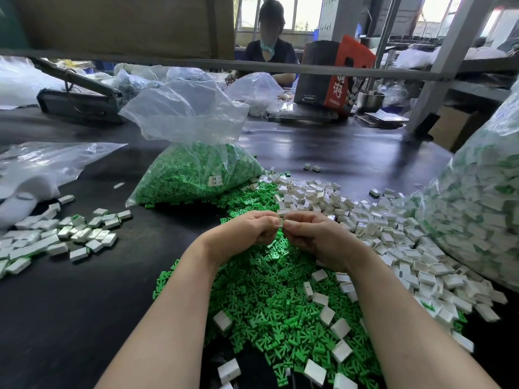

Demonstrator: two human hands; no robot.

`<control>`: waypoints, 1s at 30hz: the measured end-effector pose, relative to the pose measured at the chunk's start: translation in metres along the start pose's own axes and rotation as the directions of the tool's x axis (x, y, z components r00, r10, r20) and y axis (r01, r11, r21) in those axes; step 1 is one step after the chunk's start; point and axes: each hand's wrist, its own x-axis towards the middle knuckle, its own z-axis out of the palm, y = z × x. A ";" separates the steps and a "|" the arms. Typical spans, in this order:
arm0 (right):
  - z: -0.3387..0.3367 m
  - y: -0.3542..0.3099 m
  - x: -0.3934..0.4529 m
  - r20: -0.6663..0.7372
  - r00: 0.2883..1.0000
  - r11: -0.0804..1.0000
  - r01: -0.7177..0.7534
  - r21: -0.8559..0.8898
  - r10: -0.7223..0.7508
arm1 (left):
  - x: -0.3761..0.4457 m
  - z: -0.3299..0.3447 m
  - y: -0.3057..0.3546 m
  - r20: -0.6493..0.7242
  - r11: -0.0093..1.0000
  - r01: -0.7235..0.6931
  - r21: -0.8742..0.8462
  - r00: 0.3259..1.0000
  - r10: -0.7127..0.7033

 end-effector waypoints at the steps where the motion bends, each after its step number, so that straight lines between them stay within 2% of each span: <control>1: 0.000 0.000 0.000 0.007 1.000 1.000 -0.001 0.000 0.001 | 0.000 0.000 0.001 0.005 1.000 -0.003 0.000 1.000 0.003; 17: 0.003 -0.004 -0.002 -0.029 1.000 0.999 -0.006 -0.037 0.005 | 0.000 -0.005 -0.004 0.034 0.996 0.014 0.088 0.999 -0.017; 19: 0.004 -0.004 -0.001 -0.054 0.999 1.000 0.004 -0.011 -0.005 | 0.001 -0.003 -0.004 0.012 0.998 -0.010 0.061 1.000 0.009; 24: 0.006 -0.003 0.002 -0.168 0.983 0.991 0.090 0.096 -0.073 | 0.003 0.003 -0.002 -0.078 0.984 -0.095 -0.148 0.993 0.084; 27: 0.008 -0.004 0.004 -0.207 0.973 0.994 0.106 0.016 -0.100 | 0.004 0.003 -0.002 -0.100 0.981 -0.100 -0.165 0.991 0.084; 30: 0.010 -0.005 0.004 -0.183 0.977 0.993 0.103 -0.062 -0.113 | 0.003 0.001 -0.001 -0.081 0.987 -0.084 -0.136 0.994 0.074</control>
